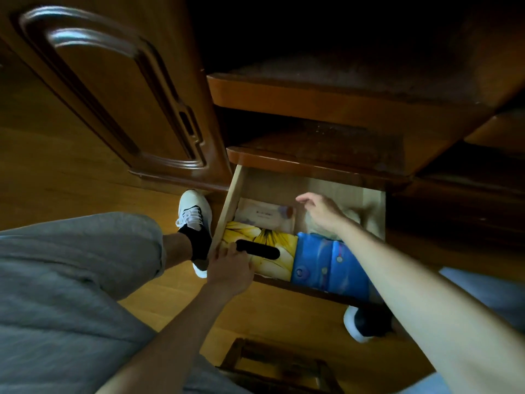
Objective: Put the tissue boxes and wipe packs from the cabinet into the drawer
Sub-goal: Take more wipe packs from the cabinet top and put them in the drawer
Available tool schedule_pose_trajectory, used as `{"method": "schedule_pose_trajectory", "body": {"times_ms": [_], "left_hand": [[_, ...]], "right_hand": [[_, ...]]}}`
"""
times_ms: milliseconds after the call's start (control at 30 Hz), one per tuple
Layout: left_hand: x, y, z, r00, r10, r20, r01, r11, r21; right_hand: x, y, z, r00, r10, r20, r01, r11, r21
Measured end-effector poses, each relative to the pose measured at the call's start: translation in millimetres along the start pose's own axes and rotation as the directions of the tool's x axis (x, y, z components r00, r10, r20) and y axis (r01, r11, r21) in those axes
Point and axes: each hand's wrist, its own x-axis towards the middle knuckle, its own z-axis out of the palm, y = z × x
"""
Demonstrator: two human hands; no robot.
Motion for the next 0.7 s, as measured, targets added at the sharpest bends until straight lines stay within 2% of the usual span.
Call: {"method": "schedule_pose_trajectory", "body": {"times_ms": [67,133,233,300,367,467,533,600,633,700], "left_hand": [[-1.2,3.1,-6.4,0.998,-0.004,0.059,0.005,1.000,-0.019],[-4.7,9.3,-14.1,0.999,0.011,0.051,-0.008,0.999,-0.051],[-14.0,30.7,-44.2,0.989,0.059,-0.135,-0.078,0.986,-0.144],[-21.8,51.9,-82.9,0.936,0.126,-0.328,-0.178,0.975,-0.135],[-31.4,73.1,-135.3,0.831,0.206,-0.517,-0.278,0.958,-0.065],[-53.6,105.0,-225.3,0.578,0.331,-0.746,-0.434,0.899,0.062],[-69.7,126.0,-282.1,0.408,0.377,-0.832,-0.510,0.850,0.136],[-80.1,146.3,-332.2,0.272,0.384,-0.882,-0.550,0.814,0.185],[-81.9,155.7,-354.2,0.225,0.380,-0.897,-0.561,0.804,0.199],[-79.0,172.0,-391.7,0.213,0.368,-0.905,-0.562,0.804,0.195]], "right_hand": [[-19.4,14.0,-25.3,0.998,0.048,-0.045,-0.048,0.999,-0.004],[-41.6,23.1,-46.5,0.994,0.089,-0.062,-0.089,0.996,0.001],[-75.3,18.1,-75.9,0.998,0.041,-0.049,-0.036,0.996,0.084],[-98.0,2.5,-102.3,0.995,-0.046,-0.085,0.053,0.995,0.087],[-118.3,-21.1,-136.7,0.972,-0.153,-0.176,0.166,0.984,0.060],[-148.6,-67.1,-196.6,0.876,-0.308,-0.372,0.337,0.941,0.014],[-166.4,-96.5,-235.8,0.788,-0.396,-0.471,0.422,0.905,-0.056],[-179.2,-119.9,-271.8,0.711,-0.458,-0.534,0.472,0.873,-0.121],[-182.0,-128.8,-288.7,0.672,-0.485,-0.560,0.488,0.858,-0.158],[-180.4,-140.6,-321.0,0.585,-0.535,-0.609,0.477,0.835,-0.276]]}}
